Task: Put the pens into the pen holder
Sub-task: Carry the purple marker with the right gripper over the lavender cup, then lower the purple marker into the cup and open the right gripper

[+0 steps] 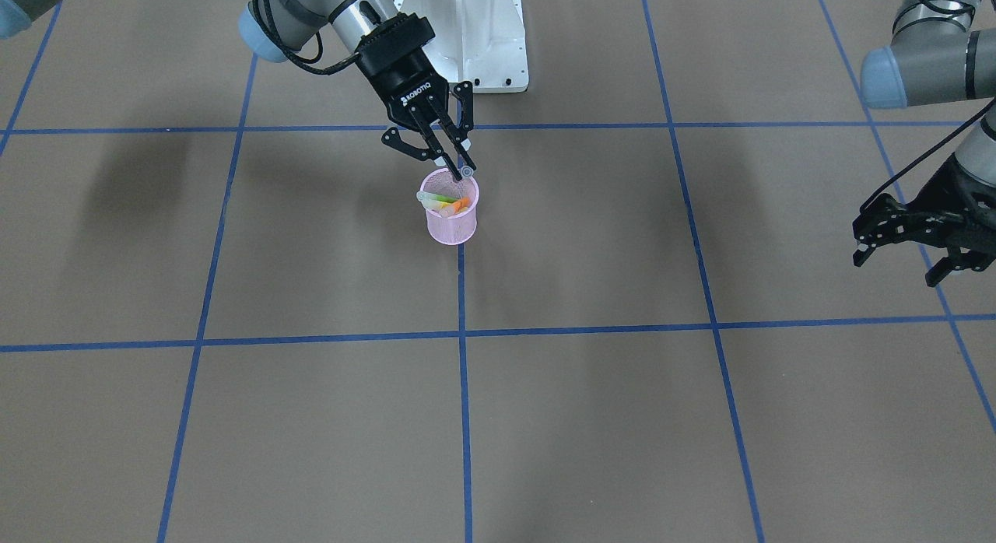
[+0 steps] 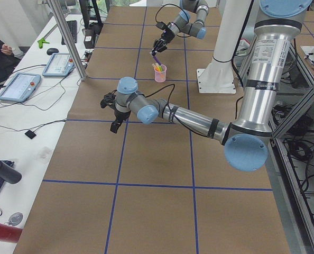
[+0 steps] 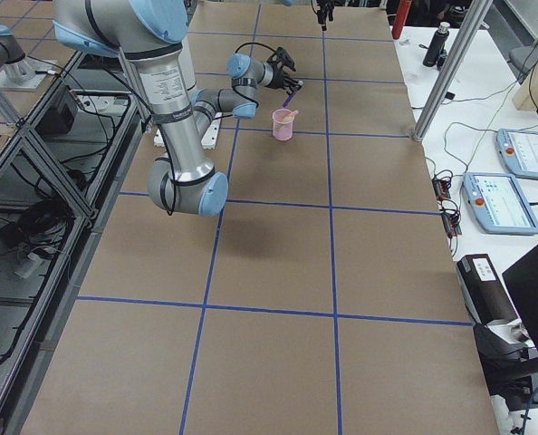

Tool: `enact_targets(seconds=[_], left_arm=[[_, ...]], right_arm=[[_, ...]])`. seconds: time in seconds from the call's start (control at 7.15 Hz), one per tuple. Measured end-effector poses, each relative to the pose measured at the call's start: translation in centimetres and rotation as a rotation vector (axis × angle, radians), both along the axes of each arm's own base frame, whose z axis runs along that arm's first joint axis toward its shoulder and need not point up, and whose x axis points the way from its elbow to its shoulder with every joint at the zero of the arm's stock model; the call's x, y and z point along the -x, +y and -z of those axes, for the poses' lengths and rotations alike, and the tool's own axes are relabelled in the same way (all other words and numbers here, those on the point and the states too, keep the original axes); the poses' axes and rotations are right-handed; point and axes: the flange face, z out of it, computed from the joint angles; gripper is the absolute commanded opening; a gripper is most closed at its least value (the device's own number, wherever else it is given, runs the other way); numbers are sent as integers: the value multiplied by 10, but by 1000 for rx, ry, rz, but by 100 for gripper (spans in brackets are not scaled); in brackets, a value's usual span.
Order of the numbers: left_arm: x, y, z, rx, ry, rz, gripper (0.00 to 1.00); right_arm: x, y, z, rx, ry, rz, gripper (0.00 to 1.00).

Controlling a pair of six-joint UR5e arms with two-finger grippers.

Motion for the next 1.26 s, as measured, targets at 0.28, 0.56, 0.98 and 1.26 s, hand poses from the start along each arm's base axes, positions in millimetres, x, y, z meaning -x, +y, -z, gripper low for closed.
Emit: enact_targets(seconds=[0.28, 0.56, 0.98, 1.26], left_arm=[[0, -1, -6, 7, -3, 0, 100], [-1, -2, -12, 13, -5, 0, 100], [-1, -3, -20, 24, -10, -1, 100], [-1, -4, -22, 28, -12, 0, 100]], right_arm=[[8, 3, -6, -4, 21, 9, 0], [15, 4, -12, -1, 36, 12, 0], [24, 3, -20, 5, 57, 15, 0], [34, 2, -29, 10, 73, 18, 20]])
